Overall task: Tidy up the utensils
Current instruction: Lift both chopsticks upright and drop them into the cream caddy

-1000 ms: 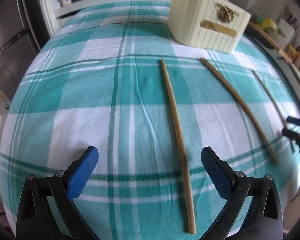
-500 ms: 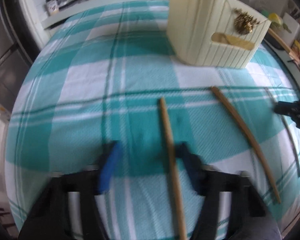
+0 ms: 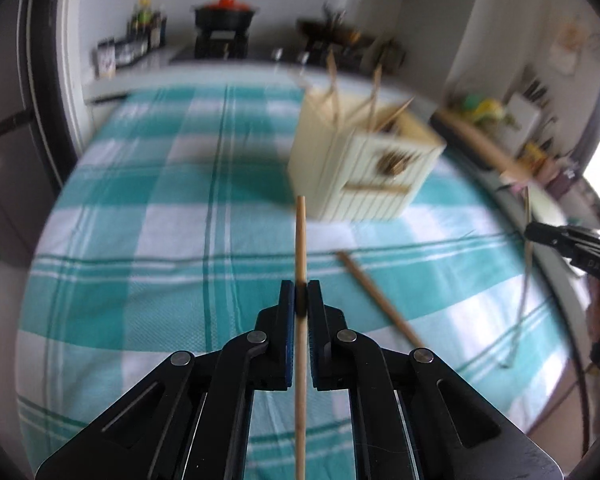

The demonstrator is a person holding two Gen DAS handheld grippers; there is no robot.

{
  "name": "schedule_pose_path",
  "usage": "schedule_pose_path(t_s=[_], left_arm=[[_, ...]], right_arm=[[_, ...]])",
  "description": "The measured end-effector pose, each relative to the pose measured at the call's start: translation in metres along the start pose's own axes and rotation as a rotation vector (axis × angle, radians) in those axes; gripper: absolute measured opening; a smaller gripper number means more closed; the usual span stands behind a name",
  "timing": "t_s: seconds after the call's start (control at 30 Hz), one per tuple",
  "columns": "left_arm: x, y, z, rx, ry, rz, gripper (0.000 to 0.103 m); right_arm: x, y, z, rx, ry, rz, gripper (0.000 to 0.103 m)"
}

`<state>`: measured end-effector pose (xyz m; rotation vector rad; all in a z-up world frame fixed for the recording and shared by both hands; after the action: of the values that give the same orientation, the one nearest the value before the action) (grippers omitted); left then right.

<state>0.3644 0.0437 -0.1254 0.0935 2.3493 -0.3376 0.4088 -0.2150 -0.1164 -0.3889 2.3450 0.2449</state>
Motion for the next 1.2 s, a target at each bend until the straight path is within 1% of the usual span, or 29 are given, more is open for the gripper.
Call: schedule_pose_path(t_s=[0.1,0.2,0.27,0.33,0.4,0.43,0.57,0.63,0.7,0.8,0.87,0.9,0.93,0.97,1.1,1.2], left_arm=[[-0.008,-0.006,-0.030,0.030,-0.060,0.007,0.004],[-0.018,-0.009,-0.050,0.050,-0.108,0.007,0.004],[-0.031,-0.010,-0.062,0.067,-0.146,0.003,0.004],[-0.049,-0.011,-0.075,0.085,-0.185,-0.004,0.004],[-0.076,-0.013,-0.087,0.102,-0.230,-0.011,0.004],[-0.086,-0.014,-0.092,0.104,-0.248,-0.012,0.004],[-0.144,-0.022,-0.109,0.101,-0.345,0.006,0.004],[-0.173,-0.029,-0.111,0.088,-0.403,0.013,0.004],[-0.202,-0.035,-0.102,0.074,-0.444,0.012,0.004],[-0.226,-0.040,-0.072,0.044,-0.453,0.014,0.004],[-0.232,-0.042,-0.046,0.033,-0.429,0.014,0.004],[-0.233,-0.043,-0.025,0.034,-0.393,0.014,0.004],[-0.231,-0.044,-0.013,0.033,-0.366,0.014,0.004],[-0.228,-0.044,0.007,0.030,-0.320,0.016,0.004],[-0.209,-0.044,0.063,0.022,-0.167,0.026,0.004],[-0.193,-0.043,0.092,0.006,-0.092,0.030,0.005]], right_arm=[[-0.007,0.003,-0.030,-0.003,-0.063,-0.004,0.006],[-0.016,0.004,-0.044,-0.008,-0.111,0.005,0.006],[-0.026,0.006,-0.054,-0.010,-0.153,0.009,0.006],[-0.041,0.006,-0.058,-0.003,-0.198,0.007,0.006],[-0.062,0.004,-0.064,0.006,-0.252,0.011,0.006],[-0.071,0.004,-0.068,0.006,-0.273,0.015,0.006],[-0.122,0.001,-0.086,0.009,-0.392,0.019,0.006],[-0.149,0.003,-0.092,0.016,-0.450,0.004,0.006],[-0.172,0.007,-0.093,0.030,-0.508,-0.025,0.006],[-0.198,0.012,-0.079,0.038,-0.561,-0.057,0.006],[-0.206,0.013,-0.062,0.036,-0.559,-0.068,0.006],[-0.208,0.013,-0.046,0.038,-0.537,-0.073,0.006],[-0.209,0.012,-0.032,0.039,-0.512,-0.073,0.006],[-0.207,0.012,-0.020,0.033,-0.485,-0.071,0.006],[-0.193,-0.002,0.047,-0.013,-0.275,-0.009,0.006],[-0.179,-0.009,0.081,-0.018,-0.177,0.012,0.007]])
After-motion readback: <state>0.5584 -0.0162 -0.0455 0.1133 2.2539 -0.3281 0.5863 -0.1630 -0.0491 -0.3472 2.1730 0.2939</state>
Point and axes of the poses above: each gripper's, at about its wrist camera, not at the fingertips, and z roughly the way its jaws point, y to its left, x to its underside, the point moved 5 cm from there along z, roughly the way its jaws point, and after that the axes turned 1 degree about -y, right-handed, at the moved point
